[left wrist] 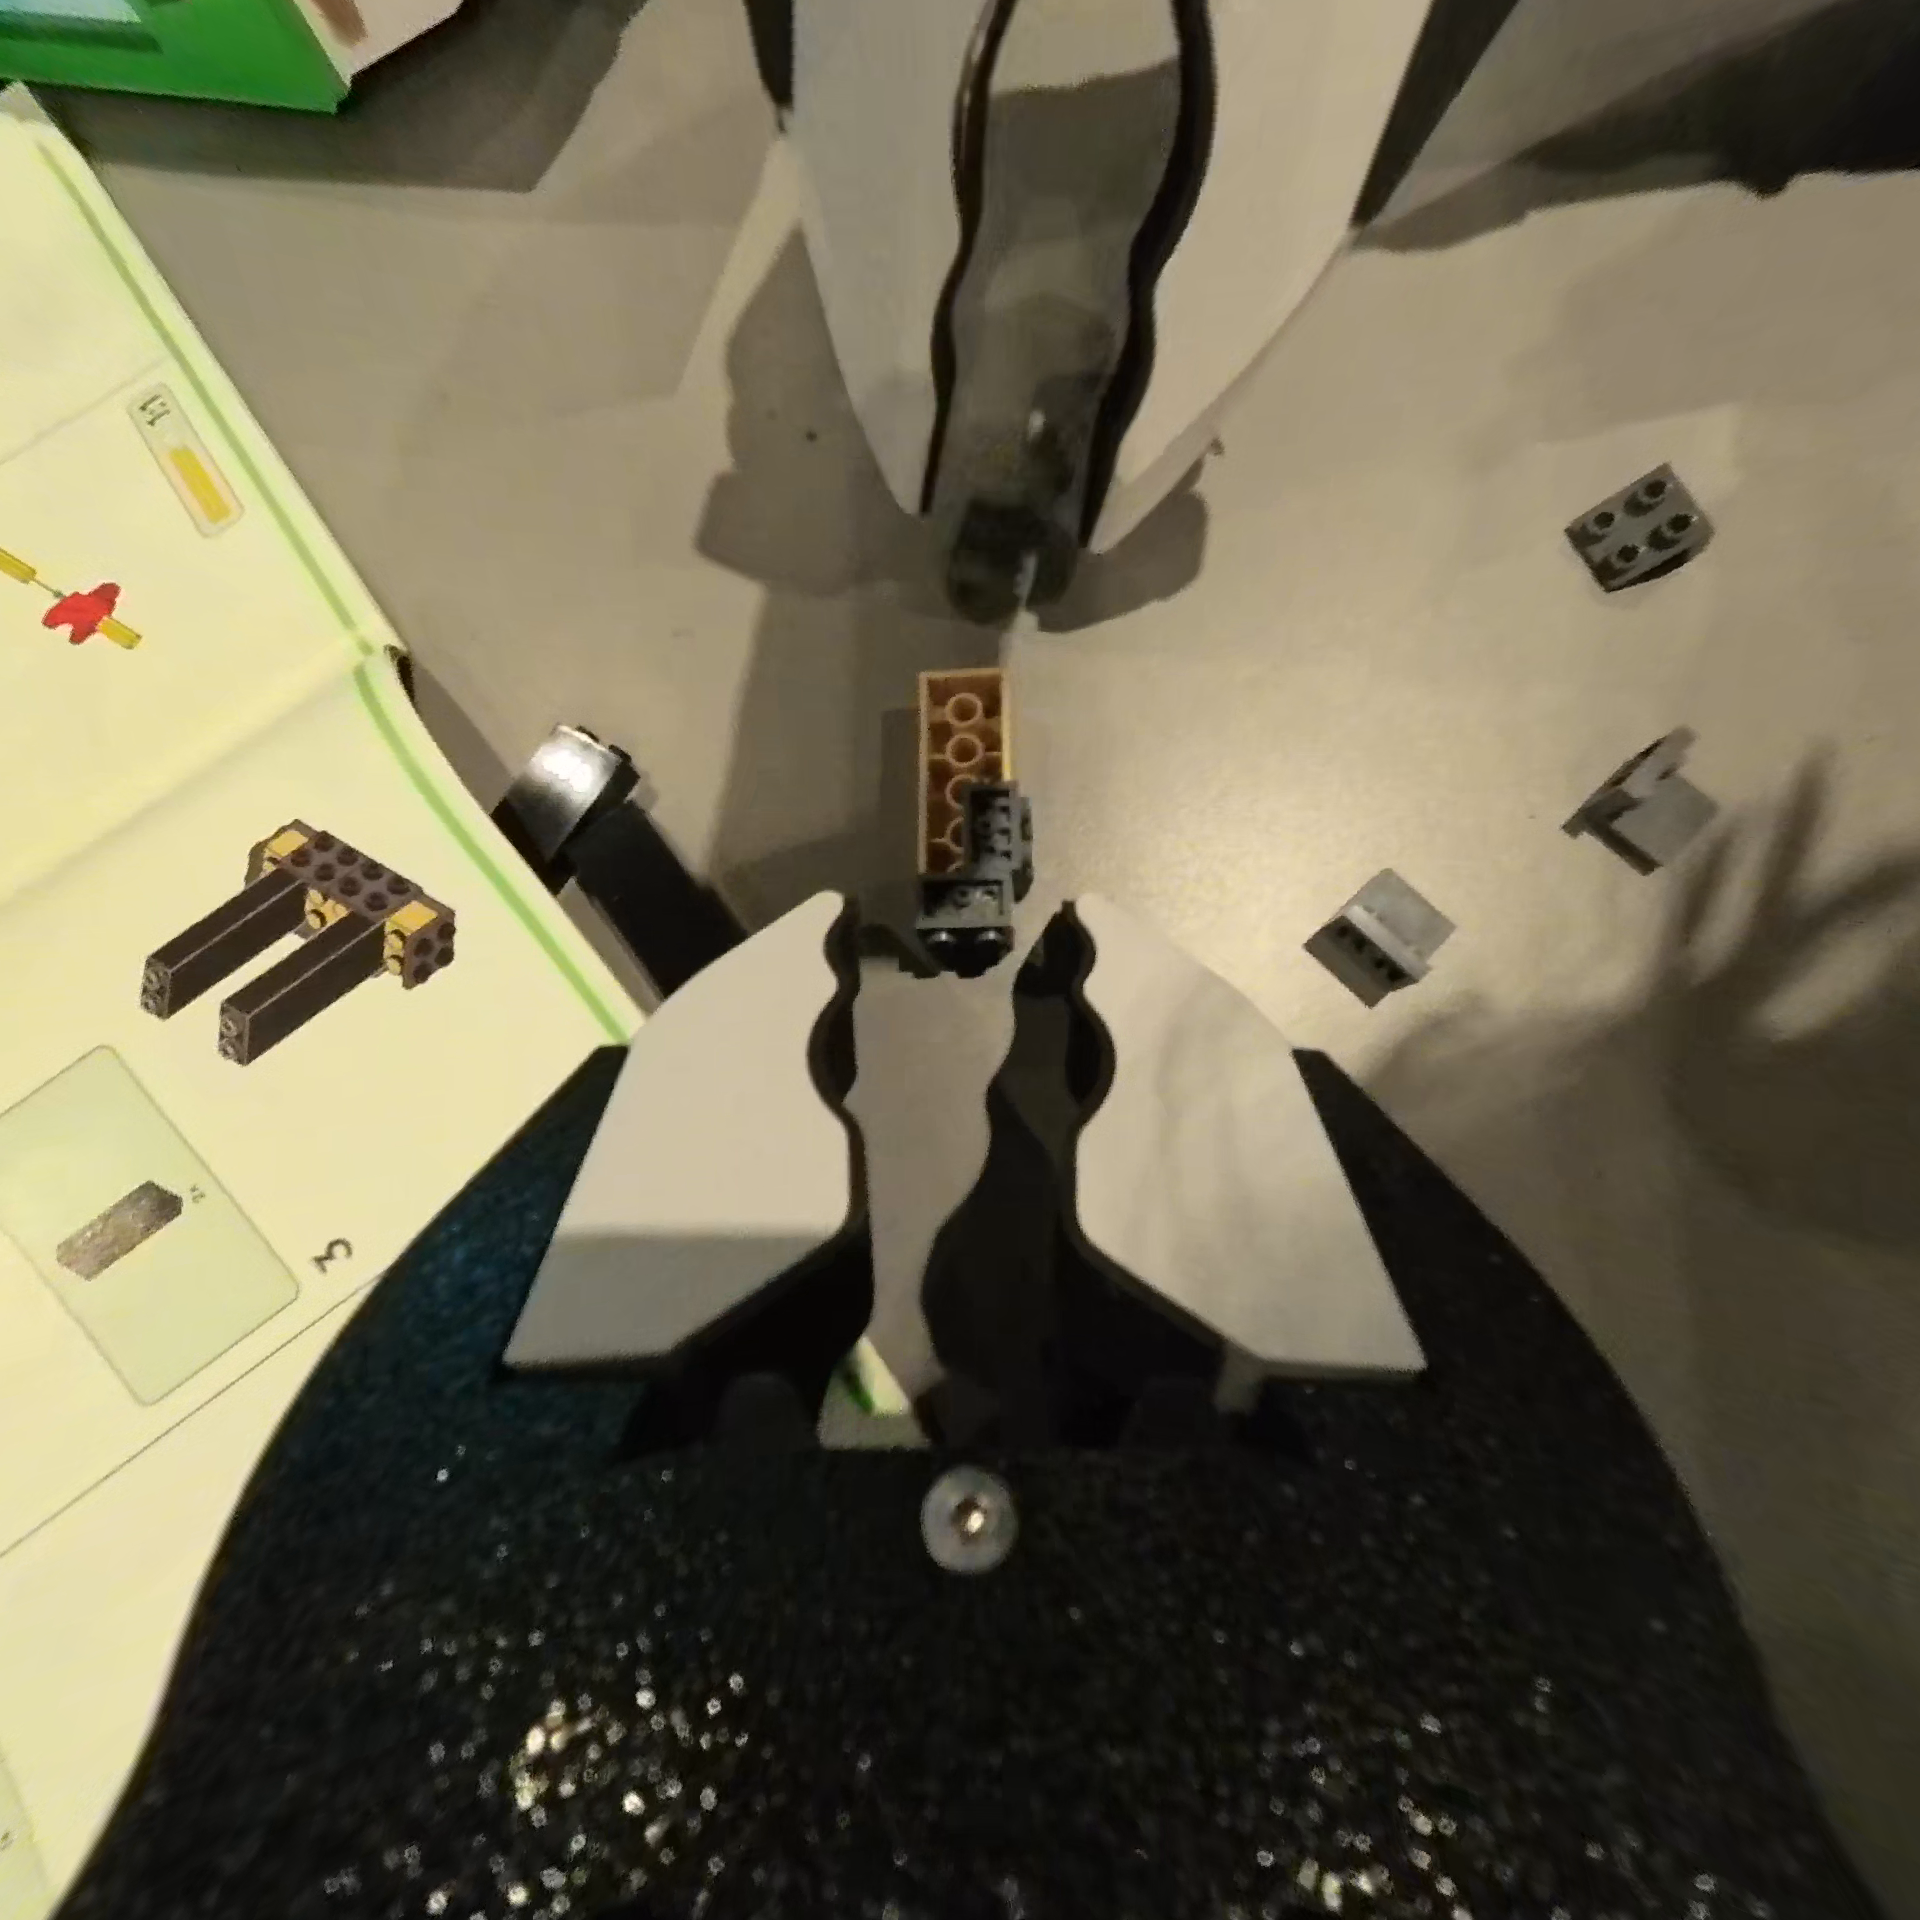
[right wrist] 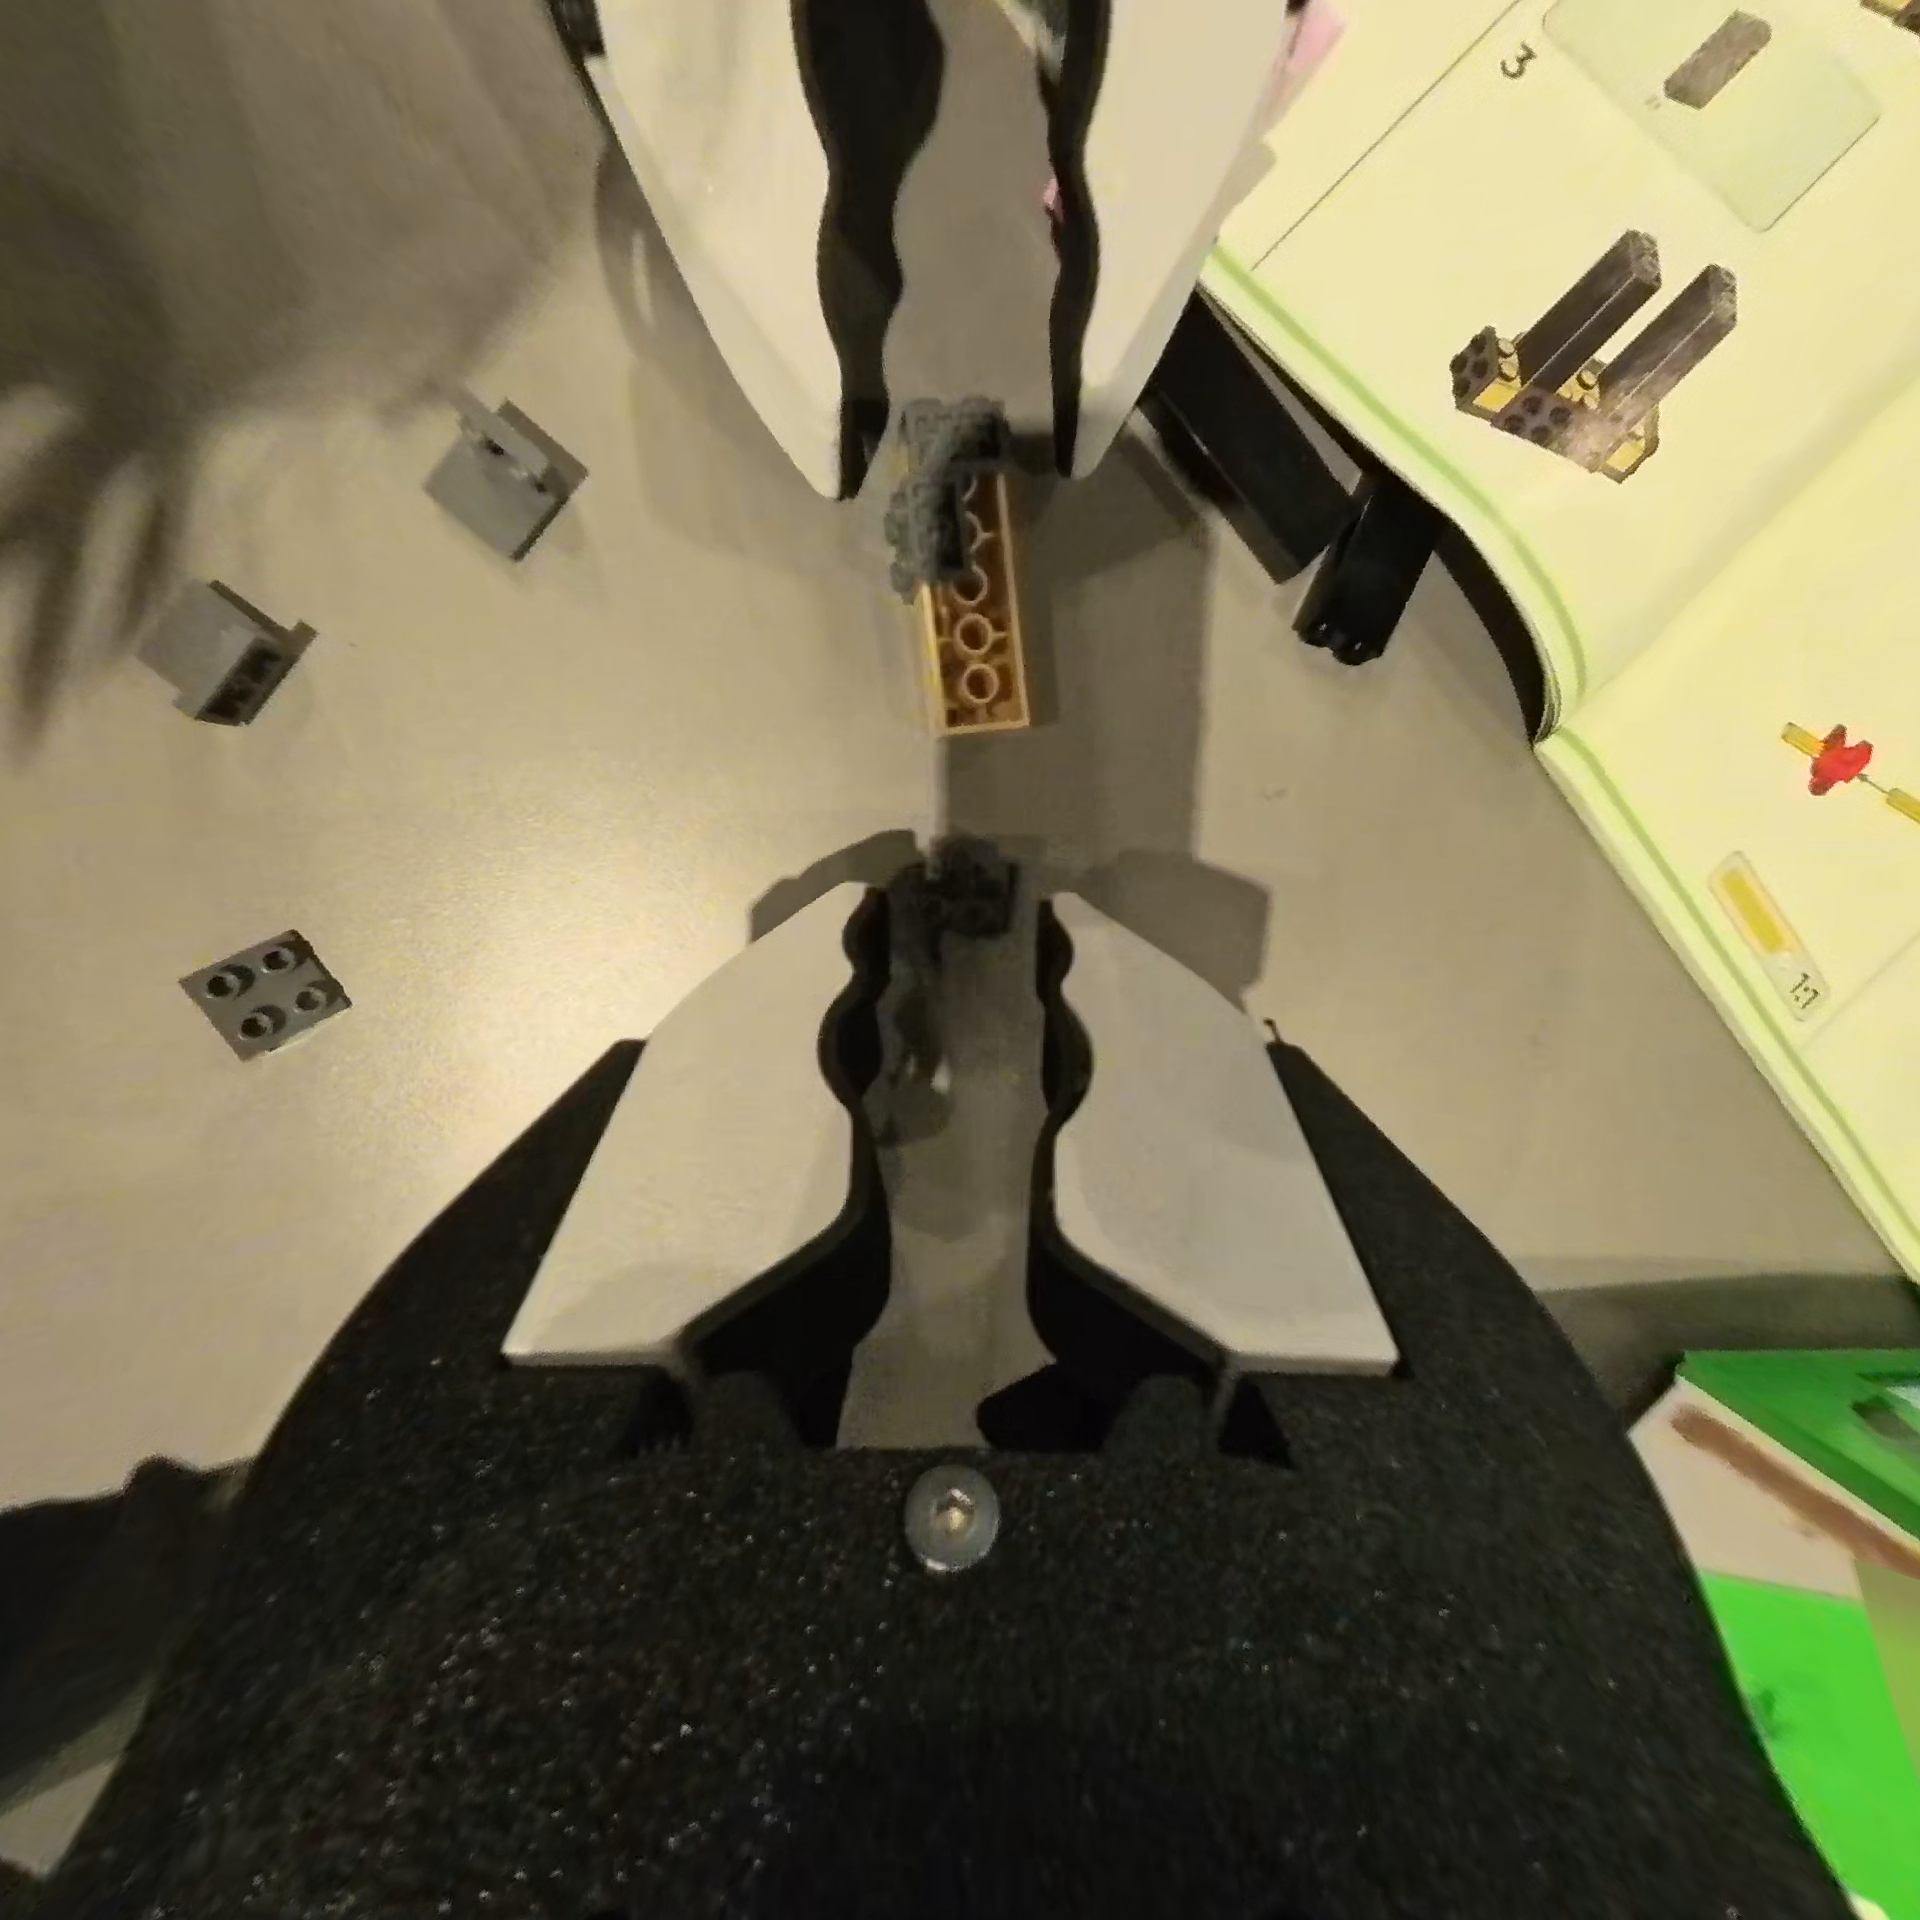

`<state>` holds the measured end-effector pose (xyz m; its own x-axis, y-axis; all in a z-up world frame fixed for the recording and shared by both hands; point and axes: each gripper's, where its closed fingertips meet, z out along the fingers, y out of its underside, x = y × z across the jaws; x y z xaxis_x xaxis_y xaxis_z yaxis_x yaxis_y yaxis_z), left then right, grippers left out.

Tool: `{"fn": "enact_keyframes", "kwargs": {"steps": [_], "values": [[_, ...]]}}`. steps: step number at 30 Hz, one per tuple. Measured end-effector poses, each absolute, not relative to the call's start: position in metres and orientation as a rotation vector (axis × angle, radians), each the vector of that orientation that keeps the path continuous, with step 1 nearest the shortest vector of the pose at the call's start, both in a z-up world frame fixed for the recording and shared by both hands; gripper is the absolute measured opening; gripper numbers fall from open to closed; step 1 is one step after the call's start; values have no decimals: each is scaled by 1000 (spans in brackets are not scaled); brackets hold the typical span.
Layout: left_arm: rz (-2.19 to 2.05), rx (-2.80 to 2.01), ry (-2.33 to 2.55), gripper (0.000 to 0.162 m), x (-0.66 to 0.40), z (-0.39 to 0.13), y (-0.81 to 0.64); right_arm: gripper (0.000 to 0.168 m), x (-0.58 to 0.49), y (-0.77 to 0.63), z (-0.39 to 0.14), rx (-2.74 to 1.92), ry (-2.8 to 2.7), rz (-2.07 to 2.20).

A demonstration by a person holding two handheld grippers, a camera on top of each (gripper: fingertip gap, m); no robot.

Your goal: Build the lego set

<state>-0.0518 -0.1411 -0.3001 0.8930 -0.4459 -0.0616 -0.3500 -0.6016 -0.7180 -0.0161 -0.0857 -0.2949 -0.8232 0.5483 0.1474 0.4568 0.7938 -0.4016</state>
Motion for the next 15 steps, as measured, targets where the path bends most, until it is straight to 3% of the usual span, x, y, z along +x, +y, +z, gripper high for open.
{"fn": "enact_keyframes", "kwargs": {"steps": [4, 15], "values": [[-148, -2246, 580, 38, -53, -295, -140, 40, -21, -89, -285, -793, -2675, 601], [-135, -2199, 682, 40, -53, -286, -143, 32, -40, -125, -295, -716, -2619, 857]]}}
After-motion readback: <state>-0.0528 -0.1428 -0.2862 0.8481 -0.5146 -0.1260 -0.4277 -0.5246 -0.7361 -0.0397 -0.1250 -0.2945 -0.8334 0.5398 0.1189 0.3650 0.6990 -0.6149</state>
